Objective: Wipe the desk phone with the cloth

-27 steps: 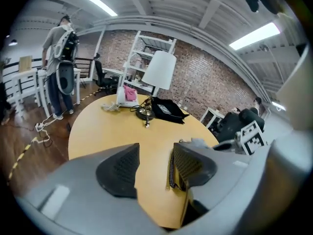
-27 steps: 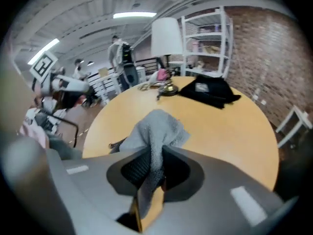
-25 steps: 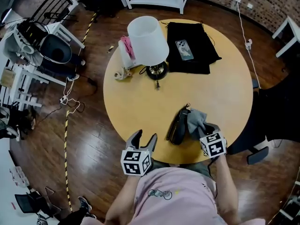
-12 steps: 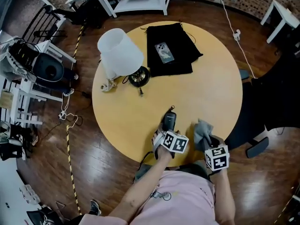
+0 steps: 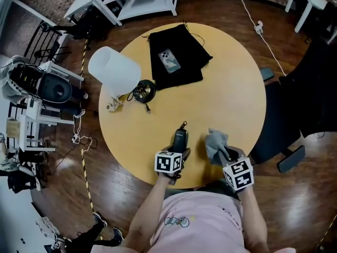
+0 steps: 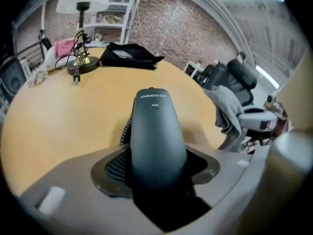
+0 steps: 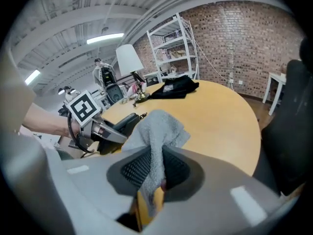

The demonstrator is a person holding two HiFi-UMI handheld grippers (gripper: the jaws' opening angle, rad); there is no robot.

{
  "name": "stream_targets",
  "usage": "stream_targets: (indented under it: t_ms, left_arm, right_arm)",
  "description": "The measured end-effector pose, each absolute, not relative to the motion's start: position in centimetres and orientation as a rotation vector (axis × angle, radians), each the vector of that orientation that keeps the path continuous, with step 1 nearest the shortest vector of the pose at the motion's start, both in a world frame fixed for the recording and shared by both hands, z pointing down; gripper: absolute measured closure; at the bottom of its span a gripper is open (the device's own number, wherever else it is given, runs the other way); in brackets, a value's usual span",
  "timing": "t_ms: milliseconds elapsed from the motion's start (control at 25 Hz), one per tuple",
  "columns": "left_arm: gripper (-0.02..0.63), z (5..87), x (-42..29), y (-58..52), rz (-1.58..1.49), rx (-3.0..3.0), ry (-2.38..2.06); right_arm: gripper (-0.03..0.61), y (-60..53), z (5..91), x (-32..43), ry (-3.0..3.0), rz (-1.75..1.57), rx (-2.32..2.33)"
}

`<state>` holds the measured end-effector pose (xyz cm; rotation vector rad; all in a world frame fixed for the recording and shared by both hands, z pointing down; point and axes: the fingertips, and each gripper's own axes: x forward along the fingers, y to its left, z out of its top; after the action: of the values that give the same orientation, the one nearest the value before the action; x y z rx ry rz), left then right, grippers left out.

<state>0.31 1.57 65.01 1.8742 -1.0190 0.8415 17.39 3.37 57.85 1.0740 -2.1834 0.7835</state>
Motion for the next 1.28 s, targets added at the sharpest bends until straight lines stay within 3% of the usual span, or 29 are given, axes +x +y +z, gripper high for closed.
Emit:
stream_targets:
  t_ms: [240, 440, 640, 760, 1000, 1160, 1280]
  left_arm:
    - [0.322, 51.0, 1.8, 3.5, -0.108, 2.011, -0.592]
    - [0.322, 43.6, 1.8, 5.3, -0.34, 2.099, -0.417]
    - [0.322, 40.9, -1.6, 3.1, -0.667, 2.048, -0.494]
    - [0.322, 41.4, -2.5, 2.7, -0.705, 2.012, -0.51]
    - [0.322, 43.4, -1.6, 3.3, -0.631, 1.966, -0.508]
    - [0.322, 45.1, -3.1, 2.1, -0.634, 1.874, -0.587]
    - [0.321, 48.6, -4.9, 0.8, -0.468, 1.784, -0.707]
  right_arm:
    - [0.515, 1.2, 47.8, 10.5, -2.768, 0.707, 0.816]
    - [0.515, -1.8, 40.9, 5.6, -2.871, 0.394, 0.657]
    - [0.518, 5.7, 39.2, 2.4, -2.955, 0.349, 0.291]
    - [0.52, 8.0, 41.2, 2.7, -2.942, 0.49, 0.24]
    - [0.52, -0.8, 40.5, 1.5, -2.919, 0.556, 0.548]
    - [0.52, 2.9, 43.8, 1.0, -2.827, 0.585, 0.365]
    - [0.52, 5.3, 48.8, 4.5, -2.696, 0.709, 0.418]
